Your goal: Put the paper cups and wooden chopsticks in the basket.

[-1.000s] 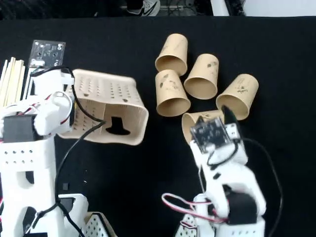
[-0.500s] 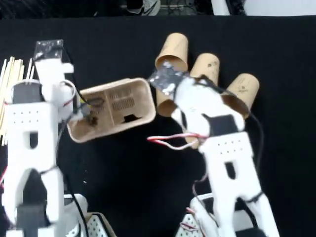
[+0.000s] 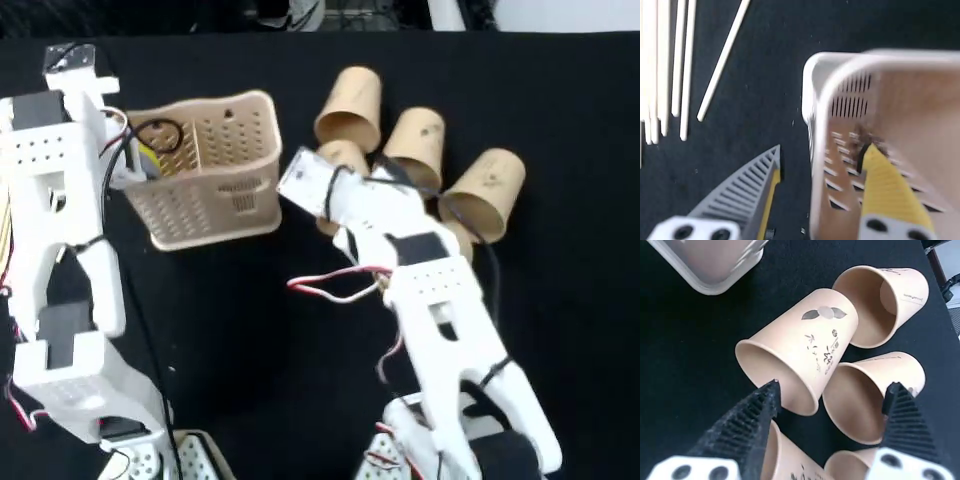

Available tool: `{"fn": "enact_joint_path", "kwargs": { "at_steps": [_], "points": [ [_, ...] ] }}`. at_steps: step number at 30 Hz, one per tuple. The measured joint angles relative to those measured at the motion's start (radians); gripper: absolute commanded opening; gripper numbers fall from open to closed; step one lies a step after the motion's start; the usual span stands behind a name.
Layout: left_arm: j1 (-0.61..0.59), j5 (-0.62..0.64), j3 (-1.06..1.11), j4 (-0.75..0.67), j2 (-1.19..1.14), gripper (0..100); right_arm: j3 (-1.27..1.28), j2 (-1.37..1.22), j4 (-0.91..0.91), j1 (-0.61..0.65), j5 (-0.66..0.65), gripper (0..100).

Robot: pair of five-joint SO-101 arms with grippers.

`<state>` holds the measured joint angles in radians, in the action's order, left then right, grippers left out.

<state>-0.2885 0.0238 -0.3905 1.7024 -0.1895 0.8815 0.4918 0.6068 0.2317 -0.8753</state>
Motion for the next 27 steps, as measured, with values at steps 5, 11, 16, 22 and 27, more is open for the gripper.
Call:
{"fn": "enact_joint_path", "kwargs": {
  "at_steps": [5,11,16,22,27],
  "points": [
    [0.0,0.0,-0.106,0.043,-0.06,26,0.058,-0.077,-0.199,-0.023,0.0,33.6],
    [0.0,-0.044,-0.112,0.046,-0.06,26,0.068,-0.224,-0.404,-0.028,0.06,27.1],
    [0.0,-0.049,-0.123,0.048,-0.06,26,0.068,-0.288,-0.499,-0.034,0.068,1.1],
    [0.0,-0.055,-0.15,0.049,-0.06,26,0.095,-0.219,-0.497,-0.078,0.138,1.0],
    [0.0,-0.058,-0.158,0.051,-0.04,26,0.101,-0.003,-0.33,-0.092,0.187,1.1]
  ]
}}
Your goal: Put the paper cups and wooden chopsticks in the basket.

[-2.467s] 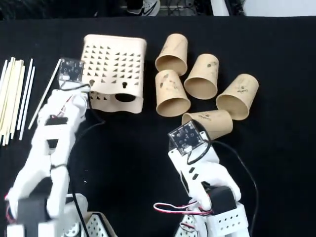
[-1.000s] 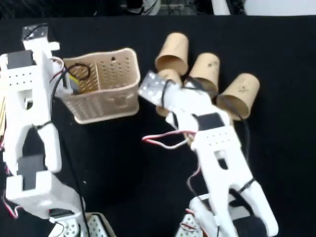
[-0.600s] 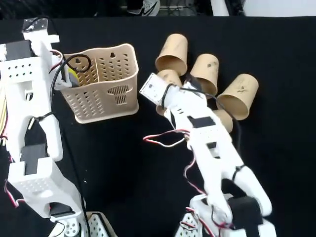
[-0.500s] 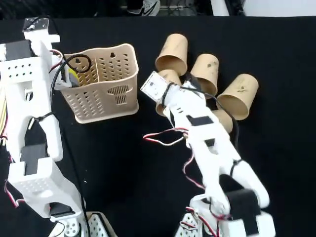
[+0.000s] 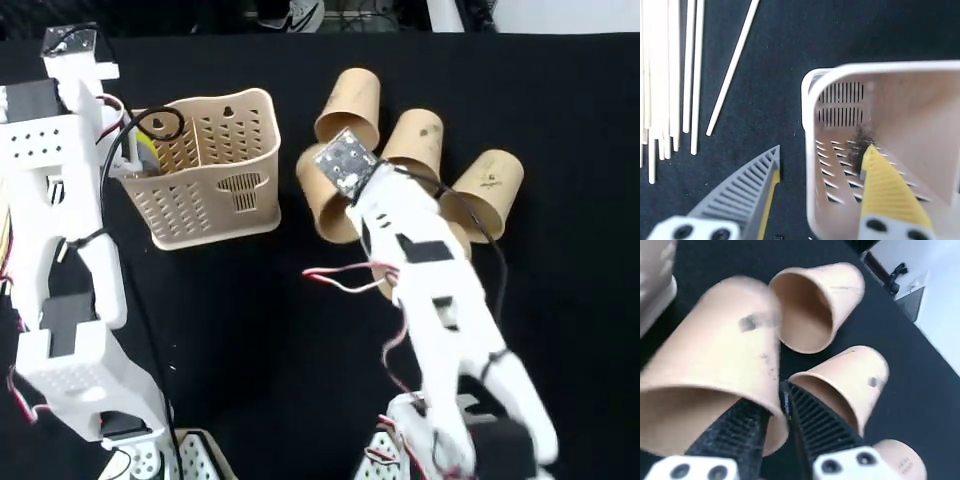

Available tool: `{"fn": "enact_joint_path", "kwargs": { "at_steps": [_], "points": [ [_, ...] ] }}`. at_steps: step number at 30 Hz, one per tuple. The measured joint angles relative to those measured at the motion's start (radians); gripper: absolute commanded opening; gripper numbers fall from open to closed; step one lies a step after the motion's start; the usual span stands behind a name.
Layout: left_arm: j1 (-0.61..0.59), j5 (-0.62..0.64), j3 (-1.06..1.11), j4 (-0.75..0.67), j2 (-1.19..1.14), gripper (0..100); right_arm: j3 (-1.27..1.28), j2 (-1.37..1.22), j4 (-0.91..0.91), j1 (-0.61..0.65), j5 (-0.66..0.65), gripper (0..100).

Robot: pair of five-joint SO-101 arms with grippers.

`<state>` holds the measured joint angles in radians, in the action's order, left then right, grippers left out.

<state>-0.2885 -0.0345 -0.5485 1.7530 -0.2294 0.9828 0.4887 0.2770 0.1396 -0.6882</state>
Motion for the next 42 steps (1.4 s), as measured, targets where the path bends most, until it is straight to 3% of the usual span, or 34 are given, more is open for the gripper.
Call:
{"fn": "enact_joint_path", "kwargs": {
  "at_steps": [7,16,24,31,36,42],
  "points": [
    [0.052,-0.003,0.057,0.002,0.244,26,-0.129,0.325,0.436,-0.014,0.034,1.1],
    [0.055,-0.092,0.196,0.003,0.601,26,-0.7,0.382,0.962,0.026,0.269,1.1],
    [0.005,-0.095,0.387,-0.023,0.99,26,-1.244,-0.032,1.177,0.184,0.351,1.1],
    [-0.117,-0.092,0.767,-0.264,1.335,26,-1.714,-0.451,1.303,0.281,0.358,1.1],
    [-0.222,0.015,1.094,-0.493,1.551,26,-2.004,-0.712,1.359,0.29,0.379,1.1],
    [-0.247,0.121,1.336,-0.621,1.688,26,-2.236,-0.919,1.404,0.292,0.379,1.5]
  ]
}}
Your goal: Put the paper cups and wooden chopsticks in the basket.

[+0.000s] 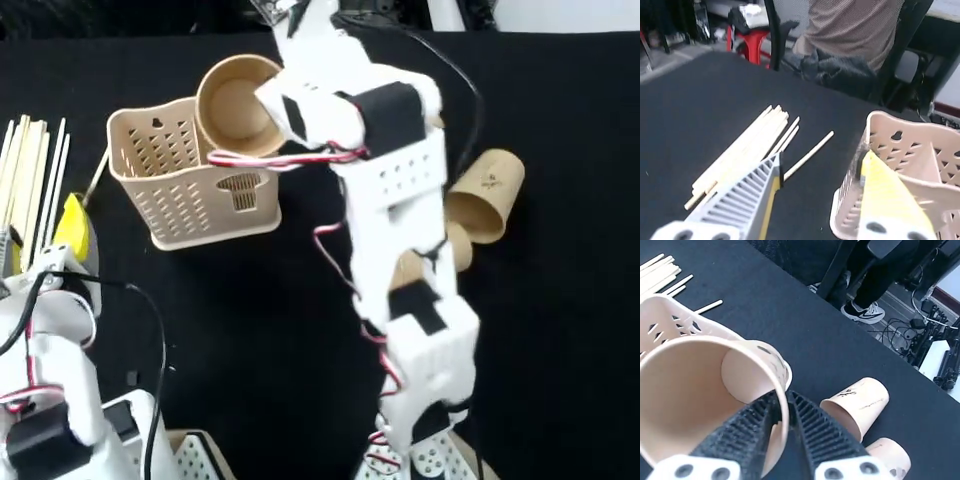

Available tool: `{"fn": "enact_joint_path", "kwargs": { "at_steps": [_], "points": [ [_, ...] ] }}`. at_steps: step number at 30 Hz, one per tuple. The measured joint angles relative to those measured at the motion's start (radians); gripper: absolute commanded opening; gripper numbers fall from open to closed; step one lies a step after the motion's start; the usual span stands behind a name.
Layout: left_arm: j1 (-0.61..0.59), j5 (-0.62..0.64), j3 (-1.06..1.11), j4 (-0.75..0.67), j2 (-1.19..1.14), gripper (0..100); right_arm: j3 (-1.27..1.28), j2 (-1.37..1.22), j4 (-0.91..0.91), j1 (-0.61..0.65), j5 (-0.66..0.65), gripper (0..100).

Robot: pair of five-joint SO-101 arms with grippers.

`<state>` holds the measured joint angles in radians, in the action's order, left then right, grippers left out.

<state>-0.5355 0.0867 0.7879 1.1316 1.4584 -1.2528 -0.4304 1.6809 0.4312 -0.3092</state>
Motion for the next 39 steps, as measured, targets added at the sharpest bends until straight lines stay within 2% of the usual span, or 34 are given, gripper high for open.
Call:
{"fn": "enact_joint_path", "kwargs": {
  "at_steps": [3,8,11,17,22,26,33,39],
  "points": [
    [0.0,0.011,0.031,-0.018,0.002,26,-0.041,-0.054,0.021,0.002,0.0,2.9],
    [0.0,0.018,0.029,-0.028,-0.003,26,-0.046,-0.075,0.049,0.015,0.0,27.8],
    [0.0,0.018,0.029,-0.028,-0.003,26,-0.063,-0.075,0.049,0.049,-0.009,36.8],
    [0.0,0.018,0.035,-0.028,-0.003,26,-0.1,-0.026,0.051,0.078,-0.071,31.7],
    [0.0,0.018,0.035,-0.014,-0.003,26,-0.02,0.163,0.052,0.025,-0.138,29.6],
    [0.0,-0.012,0.037,0.018,-0.003,26,0.304,0.394,0.052,-0.046,-0.264,29.3],
    [0.0,-0.048,0.081,0.031,-0.005,26,1.188,0.947,0.029,-0.103,-0.519,29.8],
    [0.0,-0.051,0.086,0.031,-0.005,26,1.849,1.321,-0.219,-0.224,-0.585,32.4]
  ]
}}
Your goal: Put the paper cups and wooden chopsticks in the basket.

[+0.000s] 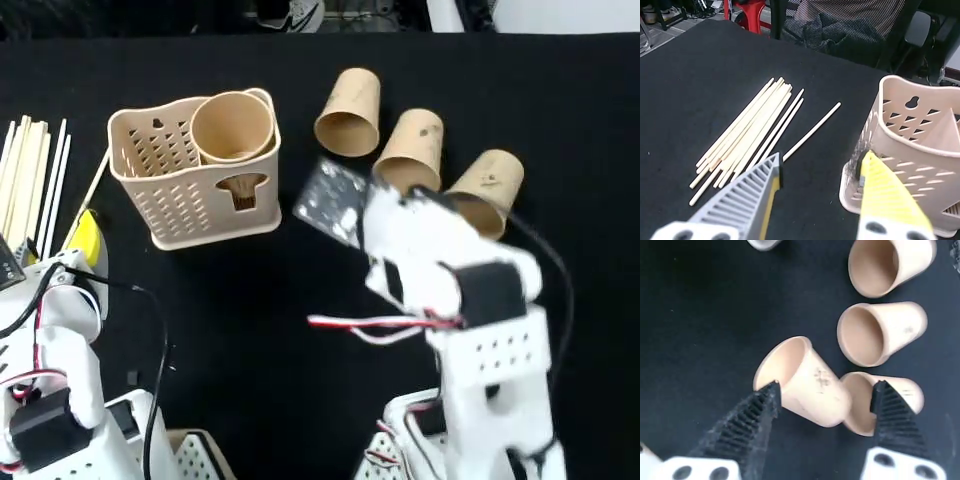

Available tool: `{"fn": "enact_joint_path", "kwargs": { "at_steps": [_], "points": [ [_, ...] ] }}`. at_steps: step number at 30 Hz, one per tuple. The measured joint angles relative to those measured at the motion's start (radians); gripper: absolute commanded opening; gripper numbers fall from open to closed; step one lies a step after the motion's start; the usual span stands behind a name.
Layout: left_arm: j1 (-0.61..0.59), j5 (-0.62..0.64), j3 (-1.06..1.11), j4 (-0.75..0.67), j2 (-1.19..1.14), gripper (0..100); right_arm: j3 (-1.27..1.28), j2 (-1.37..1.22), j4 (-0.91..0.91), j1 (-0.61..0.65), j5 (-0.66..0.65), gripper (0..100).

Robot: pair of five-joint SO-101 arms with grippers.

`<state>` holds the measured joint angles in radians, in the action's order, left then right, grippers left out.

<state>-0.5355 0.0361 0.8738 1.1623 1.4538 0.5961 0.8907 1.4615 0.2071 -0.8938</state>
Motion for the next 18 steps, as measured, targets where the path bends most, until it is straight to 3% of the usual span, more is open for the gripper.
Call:
{"fn": "enact_joint_path", "kwargs": {
  "at_steps": [4,9,12,16,18],
  "points": [
    [0.0,0.0,0.028,0.003,0.002,26,0.348,0.129,-0.161,-0.02,-0.002,38.0],
    [0.0,0.0,0.044,0.003,-0.003,26,0.591,0.17,-0.381,-0.109,-0.006,33.9],
    [0.0,0.0,0.044,0.003,0.002,26,0.672,0.172,-0.5,-0.13,-0.006,24.4],
    [-0.002,0.0,0.044,0.003,0.002,26,0.727,0.173,-0.677,-0.203,-0.006,2.0],
    [-0.002,0.0,0.044,0.003,0.002,26,0.735,0.173,-0.753,-0.238,-0.006,2.5]
  ]
}}
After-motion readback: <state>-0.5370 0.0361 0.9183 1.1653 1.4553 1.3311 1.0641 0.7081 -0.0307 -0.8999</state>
